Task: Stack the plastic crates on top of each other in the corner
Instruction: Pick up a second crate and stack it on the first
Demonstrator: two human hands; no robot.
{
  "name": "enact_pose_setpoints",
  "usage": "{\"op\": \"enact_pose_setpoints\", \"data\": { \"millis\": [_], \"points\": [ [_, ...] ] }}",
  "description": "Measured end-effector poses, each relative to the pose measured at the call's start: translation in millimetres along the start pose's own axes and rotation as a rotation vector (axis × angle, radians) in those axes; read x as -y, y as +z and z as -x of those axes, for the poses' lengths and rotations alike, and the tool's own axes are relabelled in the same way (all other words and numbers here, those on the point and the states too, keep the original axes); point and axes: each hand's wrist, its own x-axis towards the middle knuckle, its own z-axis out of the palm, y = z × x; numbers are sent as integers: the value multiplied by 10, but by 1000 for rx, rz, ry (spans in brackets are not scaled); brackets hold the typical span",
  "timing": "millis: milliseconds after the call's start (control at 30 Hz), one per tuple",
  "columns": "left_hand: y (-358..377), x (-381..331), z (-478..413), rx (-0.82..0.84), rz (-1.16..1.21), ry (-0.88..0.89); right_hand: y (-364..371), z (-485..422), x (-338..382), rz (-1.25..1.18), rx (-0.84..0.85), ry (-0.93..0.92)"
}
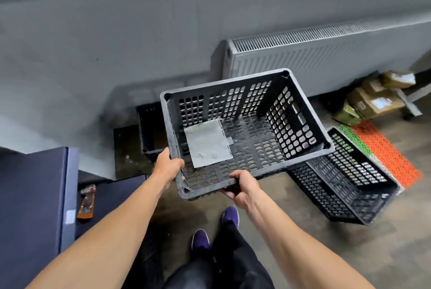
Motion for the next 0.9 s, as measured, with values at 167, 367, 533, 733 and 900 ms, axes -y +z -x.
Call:
{"op": "enact_pose_setpoints", "data": {
  "millis": [167, 367, 533, 733, 900],
  "points": [
    [-349, -33, -352, -76, 70, -60, 505, -225, 99, 70, 56, 40],
    [-710, -98, -717, -203, 66, -85, 1019, -548, 198, 249, 132, 82],
    [-937, -232, -781, -216, 150, -109, 1386, -524, 297, 308, 147, 125],
    [-1183, -246, -1055, -219, 184, -114, 1736, -602, 381, 305, 139, 140],
    [-1462, -273, -1408, -173, 225, -124, 1986, -802, 478, 293, 103, 89]
  ]
}}
